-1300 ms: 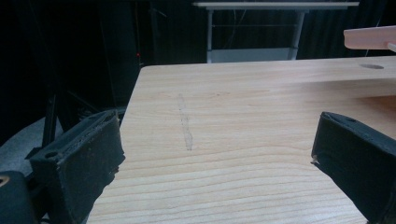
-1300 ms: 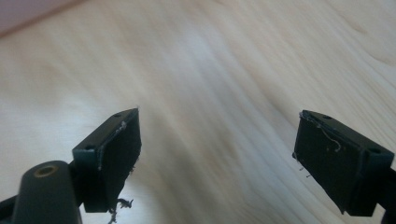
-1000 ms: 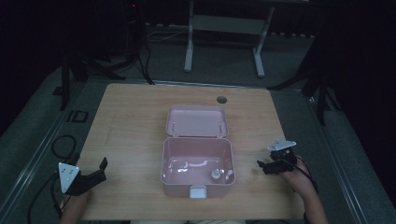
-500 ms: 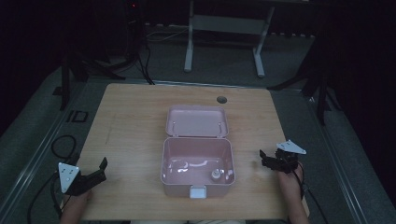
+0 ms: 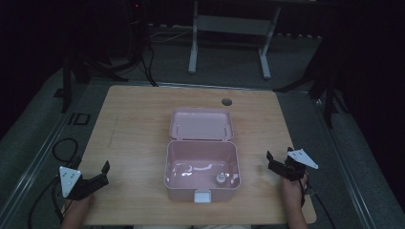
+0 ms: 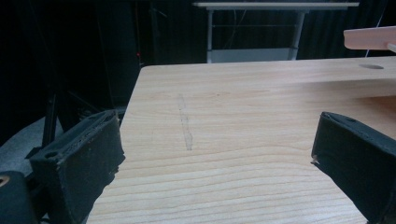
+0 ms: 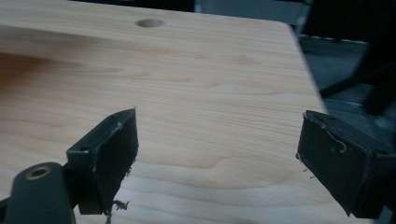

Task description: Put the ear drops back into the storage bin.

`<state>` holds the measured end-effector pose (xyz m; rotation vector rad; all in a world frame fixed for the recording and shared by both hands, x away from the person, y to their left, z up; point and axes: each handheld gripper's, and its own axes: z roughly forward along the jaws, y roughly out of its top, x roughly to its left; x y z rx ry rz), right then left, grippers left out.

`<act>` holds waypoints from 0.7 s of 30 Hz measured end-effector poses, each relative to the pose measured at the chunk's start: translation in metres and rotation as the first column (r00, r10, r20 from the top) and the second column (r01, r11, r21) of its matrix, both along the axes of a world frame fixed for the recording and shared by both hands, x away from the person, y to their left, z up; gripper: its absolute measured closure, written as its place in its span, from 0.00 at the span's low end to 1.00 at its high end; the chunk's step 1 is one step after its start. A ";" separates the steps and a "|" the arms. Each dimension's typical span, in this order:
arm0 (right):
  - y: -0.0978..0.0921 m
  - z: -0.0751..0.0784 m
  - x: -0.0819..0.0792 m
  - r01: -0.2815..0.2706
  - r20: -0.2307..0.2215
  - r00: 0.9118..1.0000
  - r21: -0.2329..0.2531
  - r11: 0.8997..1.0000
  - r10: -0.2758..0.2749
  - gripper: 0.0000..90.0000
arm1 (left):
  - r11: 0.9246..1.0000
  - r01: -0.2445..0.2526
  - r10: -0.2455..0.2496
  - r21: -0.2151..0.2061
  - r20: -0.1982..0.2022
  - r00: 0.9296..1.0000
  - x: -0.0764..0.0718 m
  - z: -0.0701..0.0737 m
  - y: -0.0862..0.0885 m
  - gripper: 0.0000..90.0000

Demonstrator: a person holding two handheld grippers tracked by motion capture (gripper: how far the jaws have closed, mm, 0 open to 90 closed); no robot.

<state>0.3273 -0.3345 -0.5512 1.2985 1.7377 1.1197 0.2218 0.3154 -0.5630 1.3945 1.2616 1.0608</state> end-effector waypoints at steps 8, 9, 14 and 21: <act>0.000 0.005 -0.007 -0.022 0.108 0.994 0.023 0.999 0.020 0.13 | 1.000 0.006 -0.006 0.001 0.002 1.000 0.000 0.000 0.000 0.02; 0.000 0.005 -0.008 -0.018 0.112 0.994 0.021 1.000 0.015 0.13 | 1.000 0.005 -0.005 0.000 0.001 1.000 0.000 0.000 0.000 0.02; 0.001 0.004 -0.006 -0.045 0.101 0.994 0.020 0.999 0.043 0.14 | 1.000 0.003 -0.003 -0.003 0.002 1.000 0.000 0.000 0.001 0.02; 0.000 0.002 -0.004 -0.041 0.072 0.997 0.041 0.998 0.038 0.14 | 1.000 0.001 -0.001 -0.004 0.001 1.000 0.000 0.000 0.001 0.02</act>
